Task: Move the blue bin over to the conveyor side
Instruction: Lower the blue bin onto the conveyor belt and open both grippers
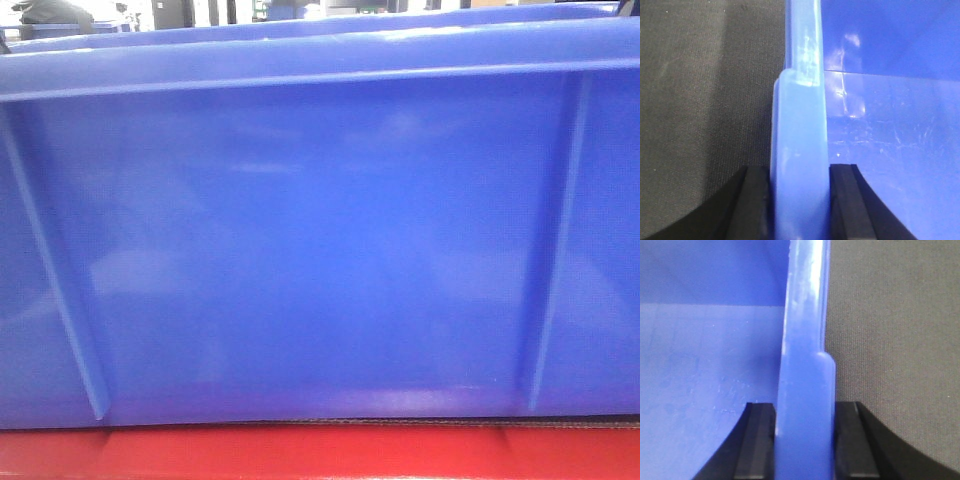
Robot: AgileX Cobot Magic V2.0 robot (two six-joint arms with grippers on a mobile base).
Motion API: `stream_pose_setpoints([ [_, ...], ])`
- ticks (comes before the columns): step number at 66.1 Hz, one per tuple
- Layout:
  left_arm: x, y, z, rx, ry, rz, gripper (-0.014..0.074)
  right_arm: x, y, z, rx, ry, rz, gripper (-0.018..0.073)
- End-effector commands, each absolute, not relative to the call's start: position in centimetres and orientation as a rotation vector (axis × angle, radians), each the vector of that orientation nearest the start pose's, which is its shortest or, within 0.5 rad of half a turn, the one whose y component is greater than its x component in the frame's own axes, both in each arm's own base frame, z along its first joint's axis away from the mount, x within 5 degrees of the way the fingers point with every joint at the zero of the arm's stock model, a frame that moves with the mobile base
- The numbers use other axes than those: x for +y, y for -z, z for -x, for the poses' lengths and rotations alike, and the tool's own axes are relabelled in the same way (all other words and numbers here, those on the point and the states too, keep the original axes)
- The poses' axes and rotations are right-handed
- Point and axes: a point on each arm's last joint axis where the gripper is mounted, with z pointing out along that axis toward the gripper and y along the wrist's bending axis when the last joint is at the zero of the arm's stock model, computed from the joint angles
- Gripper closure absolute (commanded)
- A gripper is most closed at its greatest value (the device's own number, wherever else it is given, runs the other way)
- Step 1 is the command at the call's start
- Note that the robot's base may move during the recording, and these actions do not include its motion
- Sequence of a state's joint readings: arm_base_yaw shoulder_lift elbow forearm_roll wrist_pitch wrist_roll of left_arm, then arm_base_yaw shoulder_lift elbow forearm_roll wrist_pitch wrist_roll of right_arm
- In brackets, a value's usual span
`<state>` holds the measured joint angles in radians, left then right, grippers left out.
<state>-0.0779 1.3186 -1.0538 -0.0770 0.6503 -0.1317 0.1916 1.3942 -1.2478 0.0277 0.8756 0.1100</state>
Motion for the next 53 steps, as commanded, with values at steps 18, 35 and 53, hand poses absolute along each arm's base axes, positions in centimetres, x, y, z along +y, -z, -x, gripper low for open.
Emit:
stream_pose_setpoints([
  [18,-2.4,-34.0,-28.3,2.306,0.151,0.092,0.0085,5.2,-35.8,-28.8,2.438,-0.091,0.123,0.004],
  [35,-2.4,-38.2,-27.8,2.275,0.157,0.084,0.0164,5.1,-39.5,-28.4,2.416,-0.093,0.118,0.0128],
  [53,-2.2,-43.7,-25.6,2.094,0.173,0.074,0.0617,5.3,-43.7,-27.6,2.32,-0.17,0.102,0.0638],
])
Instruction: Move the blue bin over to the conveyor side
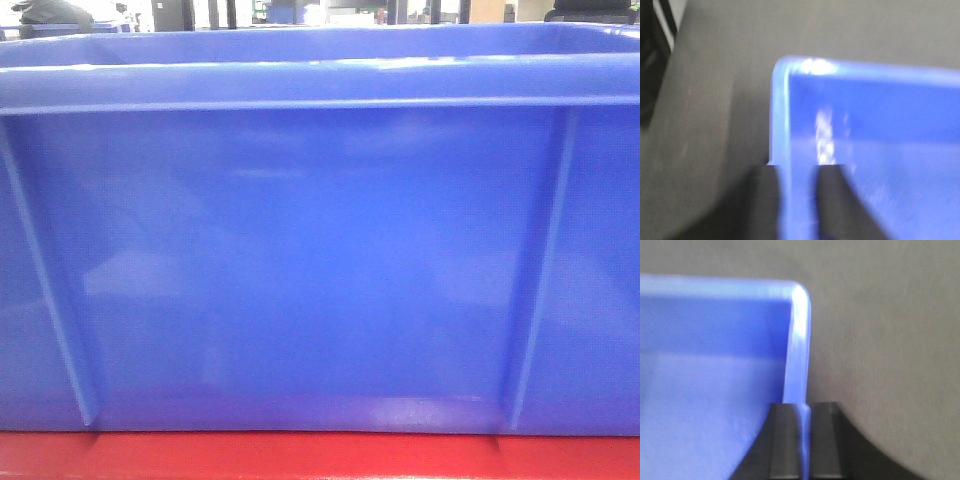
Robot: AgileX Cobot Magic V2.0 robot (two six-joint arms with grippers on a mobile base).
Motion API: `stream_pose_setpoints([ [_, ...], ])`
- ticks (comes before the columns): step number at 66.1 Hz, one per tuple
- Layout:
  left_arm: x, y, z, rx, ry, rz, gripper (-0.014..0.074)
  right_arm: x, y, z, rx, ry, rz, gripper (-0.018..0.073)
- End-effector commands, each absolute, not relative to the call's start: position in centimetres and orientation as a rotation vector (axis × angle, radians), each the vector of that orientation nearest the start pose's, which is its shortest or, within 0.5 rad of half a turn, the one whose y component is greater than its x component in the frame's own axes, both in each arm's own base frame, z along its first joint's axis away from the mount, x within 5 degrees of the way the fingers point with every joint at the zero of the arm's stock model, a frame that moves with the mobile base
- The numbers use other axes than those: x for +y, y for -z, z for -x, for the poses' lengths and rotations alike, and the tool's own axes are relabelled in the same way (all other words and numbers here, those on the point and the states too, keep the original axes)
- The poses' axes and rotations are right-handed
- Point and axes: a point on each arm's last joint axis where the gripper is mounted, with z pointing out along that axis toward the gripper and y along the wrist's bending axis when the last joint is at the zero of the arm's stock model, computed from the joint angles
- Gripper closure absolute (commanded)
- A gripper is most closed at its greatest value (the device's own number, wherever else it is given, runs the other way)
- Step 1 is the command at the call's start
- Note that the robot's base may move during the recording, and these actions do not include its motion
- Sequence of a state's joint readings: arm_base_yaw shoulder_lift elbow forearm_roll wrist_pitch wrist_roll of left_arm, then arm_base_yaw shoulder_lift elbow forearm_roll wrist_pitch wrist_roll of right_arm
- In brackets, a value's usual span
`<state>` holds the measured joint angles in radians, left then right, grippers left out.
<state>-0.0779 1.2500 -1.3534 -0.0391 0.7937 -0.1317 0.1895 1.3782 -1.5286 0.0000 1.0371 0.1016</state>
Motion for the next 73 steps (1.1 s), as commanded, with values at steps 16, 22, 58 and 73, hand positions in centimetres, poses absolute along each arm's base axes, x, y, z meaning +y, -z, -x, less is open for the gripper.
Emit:
stream_pose_setpoints([
  [16,-2.1,-45.8,-24.1,1.96,0.194,0.074,0.0596,5.9,-45.8,-27.3,2.208,-0.284,0.085,0.0631],
  [22,-2.2,-46.0,-22.9,1.938,0.225,0.082,0.0596,5.6,-46.4,-26.2,2.128,-0.27,0.117,0.0645],
  [58,-0.9,-38.5,-11.5,1.537,0.174,0.049,0.0596,2.4,-39.0,-11.8,1.615,-0.19,0.143,0.0645],
  [73,-0.6,-35.4,-7.9,1.495,0.17,0.043,0.0596,1.5,-35.8,-6.6,1.524,-0.194,0.138,0.0645],
])
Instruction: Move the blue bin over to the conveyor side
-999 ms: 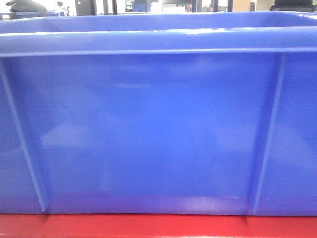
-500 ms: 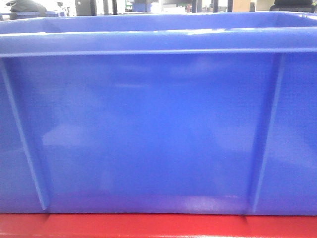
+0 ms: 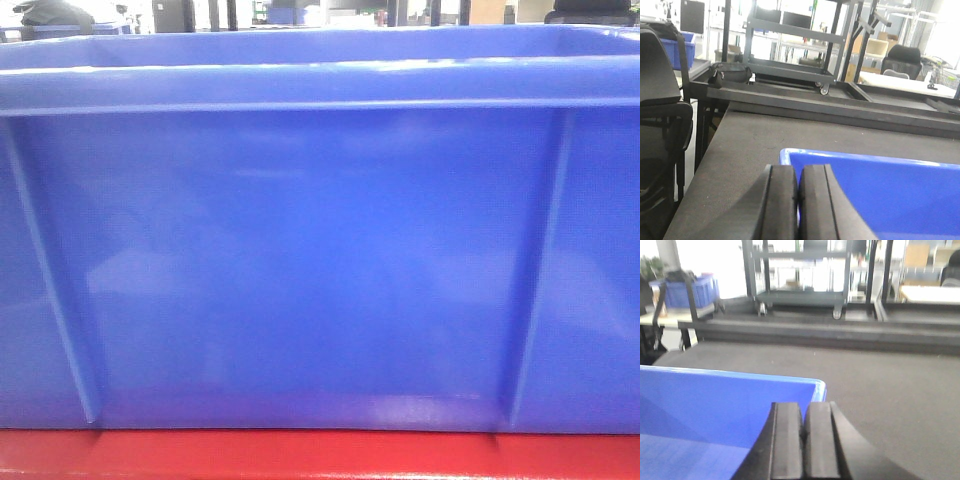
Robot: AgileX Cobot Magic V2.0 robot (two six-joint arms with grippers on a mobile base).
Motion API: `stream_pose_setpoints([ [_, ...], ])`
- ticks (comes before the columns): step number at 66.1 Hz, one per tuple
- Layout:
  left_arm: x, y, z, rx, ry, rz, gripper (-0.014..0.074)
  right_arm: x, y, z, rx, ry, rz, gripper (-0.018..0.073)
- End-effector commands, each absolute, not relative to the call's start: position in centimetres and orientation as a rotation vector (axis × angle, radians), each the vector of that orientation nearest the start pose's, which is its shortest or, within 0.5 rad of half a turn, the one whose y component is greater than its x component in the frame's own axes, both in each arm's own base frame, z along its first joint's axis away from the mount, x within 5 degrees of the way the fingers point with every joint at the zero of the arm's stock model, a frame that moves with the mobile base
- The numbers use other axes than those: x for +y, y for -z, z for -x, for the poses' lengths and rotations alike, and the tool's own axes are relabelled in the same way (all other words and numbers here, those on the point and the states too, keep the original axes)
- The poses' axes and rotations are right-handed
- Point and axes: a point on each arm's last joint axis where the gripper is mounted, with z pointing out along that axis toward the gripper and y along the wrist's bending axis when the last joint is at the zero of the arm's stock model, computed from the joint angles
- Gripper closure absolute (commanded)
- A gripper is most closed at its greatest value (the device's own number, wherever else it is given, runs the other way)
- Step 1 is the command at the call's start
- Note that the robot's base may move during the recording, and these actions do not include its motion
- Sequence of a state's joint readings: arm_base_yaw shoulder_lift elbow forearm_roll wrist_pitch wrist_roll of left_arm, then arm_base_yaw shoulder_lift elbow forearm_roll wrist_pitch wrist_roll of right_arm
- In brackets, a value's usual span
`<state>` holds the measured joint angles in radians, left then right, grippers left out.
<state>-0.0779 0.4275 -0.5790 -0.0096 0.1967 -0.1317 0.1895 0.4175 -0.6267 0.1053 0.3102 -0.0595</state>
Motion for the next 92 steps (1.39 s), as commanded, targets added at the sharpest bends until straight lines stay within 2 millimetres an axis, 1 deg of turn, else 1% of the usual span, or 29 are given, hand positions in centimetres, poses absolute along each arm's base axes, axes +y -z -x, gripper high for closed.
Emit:
stream_pose_setpoints([
  [1,-0.6,-35.0,-7.7,1.492,0.17,0.043,0.0596,1.5,-35.5,-6.4,1.521,-0.195,0.138,0.0645],
  [12,-0.4,-32.5,-6.0,1.473,0.148,0.028,0.0596,1.1,-32.0,-4.4,1.492,-0.196,0.136,0.0645],
  [17,-0.4,-31.4,-5.5,1.467,0.139,0.022,0.0596,1.0,-30.8,-3.8,1.479,-0.197,0.135,0.0645],
  [22,-0.3,-31.0,-5.0,1.451,0.14,0.022,0.0596,0.9,-30.0,-3.2,1.464,-0.198,0.135,0.0645],
  [27,-0.3,-31.0,-4.6,1.43,0.141,0.022,0.0596,0.8,-29.6,-2.5,1.471,-0.214,0.134,0.0645],
  [63,-0.3,-31.1,-4.5,1.417,0.142,0.022,0.0596,0.8,-29.5,-2.6,1.475,-0.216,0.133,0.0648],
  [69,-0.3,-31.1,-4.5,1.417,0.142,0.022,0.0596,0.8,-28.8,-3.0,1.453,-0.207,0.128,0.0648],
  [75,-0.3,-31.1,-4.5,1.417,0.142,0.022,0.0596,0.7,-27.7,-3.6,1.434,-0.12,0.167,0.0648],
  [78,-0.3,-31.1,-4.5,1.417,0.142,0.022,0.0596,0.7,-26.9,-4.0,1.452,-0.098,0.181,0.0648],
  [83,-0.3,-31.1,-4.5,1.417,0.142,0.022,0.0596,0.9,-25.4,-4.4,1.475,-0.118,0.17,0.0648],
  [92,-0.3,-31.1,-4.5,1.417,0.142,0.022,0.0596,1.0,-23.2,-5.2,1.437,-0.12,0.158,0.0648],
])
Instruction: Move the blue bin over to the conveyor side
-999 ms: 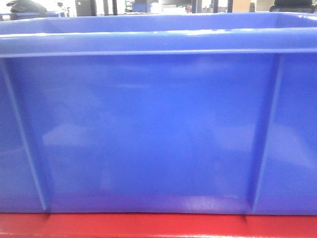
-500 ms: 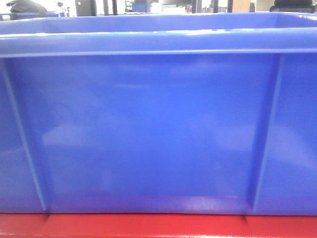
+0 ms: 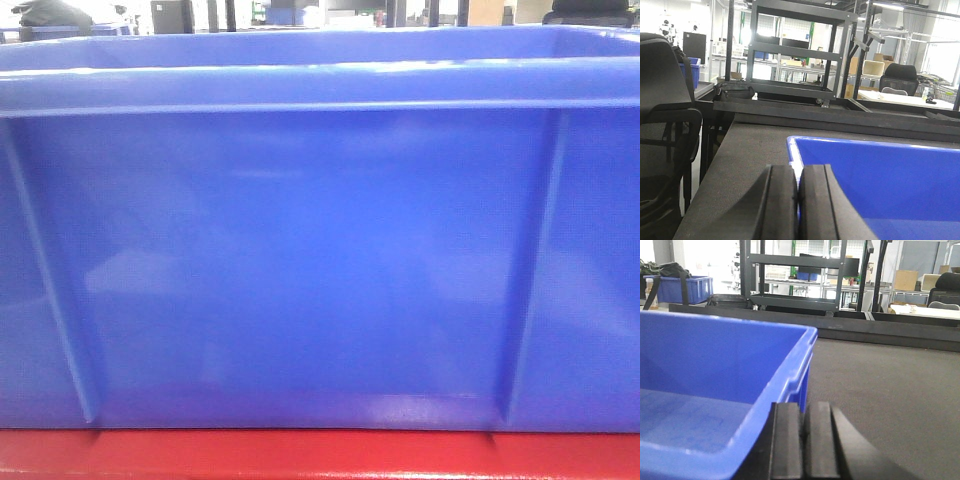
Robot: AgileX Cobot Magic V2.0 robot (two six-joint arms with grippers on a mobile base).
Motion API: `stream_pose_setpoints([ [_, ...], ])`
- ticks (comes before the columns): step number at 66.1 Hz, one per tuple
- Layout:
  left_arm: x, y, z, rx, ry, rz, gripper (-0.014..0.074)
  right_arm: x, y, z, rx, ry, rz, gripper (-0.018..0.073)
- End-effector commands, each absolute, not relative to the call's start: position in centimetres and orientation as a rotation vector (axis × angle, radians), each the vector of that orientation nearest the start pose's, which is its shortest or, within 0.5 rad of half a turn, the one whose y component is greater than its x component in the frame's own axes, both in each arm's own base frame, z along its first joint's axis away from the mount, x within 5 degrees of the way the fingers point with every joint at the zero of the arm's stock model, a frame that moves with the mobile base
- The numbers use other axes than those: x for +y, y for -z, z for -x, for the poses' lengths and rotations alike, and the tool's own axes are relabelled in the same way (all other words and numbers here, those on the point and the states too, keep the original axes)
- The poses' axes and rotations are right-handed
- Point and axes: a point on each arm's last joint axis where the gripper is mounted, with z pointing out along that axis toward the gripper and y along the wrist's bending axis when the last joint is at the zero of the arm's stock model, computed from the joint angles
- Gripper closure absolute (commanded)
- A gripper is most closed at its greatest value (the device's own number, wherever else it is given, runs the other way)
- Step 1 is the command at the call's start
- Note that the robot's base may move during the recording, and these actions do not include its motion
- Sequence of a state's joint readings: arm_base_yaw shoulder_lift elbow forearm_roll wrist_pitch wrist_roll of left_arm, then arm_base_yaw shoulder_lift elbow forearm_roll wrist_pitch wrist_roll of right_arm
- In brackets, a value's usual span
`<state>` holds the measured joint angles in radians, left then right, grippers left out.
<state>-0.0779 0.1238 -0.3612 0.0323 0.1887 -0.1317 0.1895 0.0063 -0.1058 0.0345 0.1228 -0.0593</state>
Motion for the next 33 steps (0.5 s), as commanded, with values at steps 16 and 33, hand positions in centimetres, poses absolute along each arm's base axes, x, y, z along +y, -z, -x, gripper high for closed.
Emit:
stream_pose_setpoints([
  [16,-0.3,-31.1,-4.5,1.417,0.142,0.022,0.0596,1.0,-21.7,-5.5,1.444,-0.189,0.09,0.0648],
  [33,-0.3,-31.1,-4.5,1.417,0.142,0.022,0.0596,1.0,-21.5,-5.5,1.46,-0.185,0.097,0.0648],
])
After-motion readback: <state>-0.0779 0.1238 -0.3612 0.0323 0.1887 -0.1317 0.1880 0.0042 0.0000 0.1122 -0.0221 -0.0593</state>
